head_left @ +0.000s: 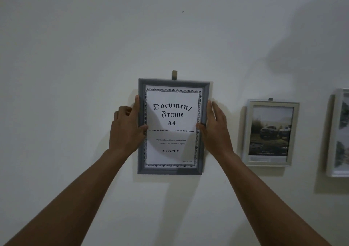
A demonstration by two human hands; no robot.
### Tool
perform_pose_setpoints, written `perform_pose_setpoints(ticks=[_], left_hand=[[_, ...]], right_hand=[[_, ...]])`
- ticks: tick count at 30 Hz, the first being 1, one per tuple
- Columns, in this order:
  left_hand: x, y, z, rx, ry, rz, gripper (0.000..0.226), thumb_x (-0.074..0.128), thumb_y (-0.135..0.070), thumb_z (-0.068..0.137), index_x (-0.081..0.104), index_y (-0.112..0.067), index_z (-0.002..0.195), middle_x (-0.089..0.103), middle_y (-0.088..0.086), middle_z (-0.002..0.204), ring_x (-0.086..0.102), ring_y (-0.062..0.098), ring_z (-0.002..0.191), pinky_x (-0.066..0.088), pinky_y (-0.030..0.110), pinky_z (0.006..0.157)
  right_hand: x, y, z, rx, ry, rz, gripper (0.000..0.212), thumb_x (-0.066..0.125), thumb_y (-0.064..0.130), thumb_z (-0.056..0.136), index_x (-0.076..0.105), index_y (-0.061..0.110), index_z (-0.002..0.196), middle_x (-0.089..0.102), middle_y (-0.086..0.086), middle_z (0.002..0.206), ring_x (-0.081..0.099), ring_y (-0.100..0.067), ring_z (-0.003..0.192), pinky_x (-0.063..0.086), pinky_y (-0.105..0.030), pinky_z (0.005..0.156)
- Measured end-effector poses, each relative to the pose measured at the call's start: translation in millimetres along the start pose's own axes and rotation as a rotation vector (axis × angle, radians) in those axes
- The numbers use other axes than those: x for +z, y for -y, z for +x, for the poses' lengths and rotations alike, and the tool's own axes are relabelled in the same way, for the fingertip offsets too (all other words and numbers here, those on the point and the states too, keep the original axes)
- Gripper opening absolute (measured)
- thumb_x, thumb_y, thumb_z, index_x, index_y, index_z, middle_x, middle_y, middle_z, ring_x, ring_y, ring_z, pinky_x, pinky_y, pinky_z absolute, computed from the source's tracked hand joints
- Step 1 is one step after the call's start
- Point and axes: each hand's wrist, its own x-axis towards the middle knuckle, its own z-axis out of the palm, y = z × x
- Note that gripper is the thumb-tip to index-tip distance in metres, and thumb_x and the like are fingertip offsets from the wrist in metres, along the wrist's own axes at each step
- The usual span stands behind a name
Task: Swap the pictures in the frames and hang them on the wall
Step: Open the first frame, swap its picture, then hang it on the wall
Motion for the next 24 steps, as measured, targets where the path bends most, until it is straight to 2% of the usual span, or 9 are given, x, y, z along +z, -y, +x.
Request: perform_pose_setpoints(ticks=[3, 5, 7, 13, 24], left_hand=[[-1, 2, -1, 0.069, -0.018, 0.026, 0.101, 0.077, -0.025, 0.079, 0.01, -0.025, 0.154, 0.03, 0.015, 0.148, 0.03, 0.034, 0.136, 0.04, 0.051, 0.104], [0, 6, -1, 0.103, 0.001, 0.041, 0.102, 0.076, -0.026, 0.08, 0.007, -0.023, 0.155, 0.022, 0.013, 0.156, 0.02, 0.033, 0.144, 0.03, 0.054, 0.112], [1, 9, 1, 0.117, 0.044, 0.036, 0.104, 0.076, -0.027, 0.08, 0.003, -0.023, 0.155, 0.02, 0.012, 0.158, 0.016, 0.032, 0.146, 0.028, 0.055, 0.113], [-3, 9, 1, 0.109, 0.069, 0.006, 0.105, 0.075, -0.03, 0.081, 0.001, -0.025, 0.155, 0.02, 0.01, 0.158, 0.018, 0.032, 0.145, 0.032, 0.058, 0.11], [-5, 9, 1, 0.125, 0.063, -0.019, 0.105, 0.073, -0.031, 0.082, -0.001, -0.024, 0.155, 0.019, 0.008, 0.159, 0.015, 0.029, 0.147, 0.032, 0.057, 0.111]], right_hand=[[2, -4, -4, -0.061, 0.104, -0.021, 0.073, 0.041, 0.028, 0.105, -0.013, 0.023, 0.154, -0.008, 0.003, 0.165, -0.014, -0.012, 0.15, 0.003, -0.043, 0.124], [2, -4, -6, -0.085, 0.143, -0.044, 0.075, 0.04, 0.033, 0.105, -0.019, 0.026, 0.151, -0.014, 0.001, 0.164, -0.02, -0.013, 0.148, -0.005, -0.04, 0.123], [1, -5, -6, -0.086, 0.158, -0.053, 0.08, 0.042, 0.036, 0.104, -0.024, 0.027, 0.148, -0.017, 0.002, 0.163, -0.023, -0.012, 0.146, -0.01, -0.035, 0.121], [4, -6, -7, -0.057, 0.155, -0.02, 0.083, 0.043, 0.037, 0.103, -0.02, 0.019, 0.154, -0.015, 0.004, 0.164, -0.022, -0.009, 0.145, -0.013, -0.03, 0.118], [-3, -6, -5, -0.032, 0.174, 0.037, 0.078, 0.042, 0.033, 0.104, -0.016, 0.02, 0.155, -0.014, 0.005, 0.164, -0.015, -0.007, 0.148, -0.006, -0.033, 0.122]])
